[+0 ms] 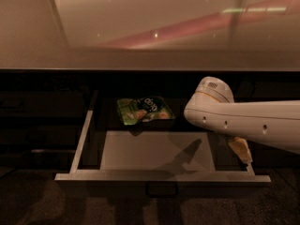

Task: Open top drawer

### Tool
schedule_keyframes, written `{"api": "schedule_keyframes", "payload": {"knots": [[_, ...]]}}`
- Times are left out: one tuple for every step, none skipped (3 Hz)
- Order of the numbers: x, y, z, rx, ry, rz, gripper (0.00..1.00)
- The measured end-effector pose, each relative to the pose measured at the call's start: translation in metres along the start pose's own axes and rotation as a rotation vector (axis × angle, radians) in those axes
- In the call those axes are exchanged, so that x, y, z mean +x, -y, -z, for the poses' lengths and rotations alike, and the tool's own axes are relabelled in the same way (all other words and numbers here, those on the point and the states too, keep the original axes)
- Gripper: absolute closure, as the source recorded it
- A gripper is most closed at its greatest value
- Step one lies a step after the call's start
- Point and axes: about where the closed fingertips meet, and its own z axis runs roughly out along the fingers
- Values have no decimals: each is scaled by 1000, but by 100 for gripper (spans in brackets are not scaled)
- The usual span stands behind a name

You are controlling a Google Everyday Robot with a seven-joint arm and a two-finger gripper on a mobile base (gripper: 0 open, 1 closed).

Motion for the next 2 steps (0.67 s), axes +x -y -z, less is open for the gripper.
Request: {"api": "schedule_keyframes", "payload": {"knots": [[3, -2, -5, 24, 93, -18, 0], [20, -9, -9, 40, 207, -65, 0]]}}
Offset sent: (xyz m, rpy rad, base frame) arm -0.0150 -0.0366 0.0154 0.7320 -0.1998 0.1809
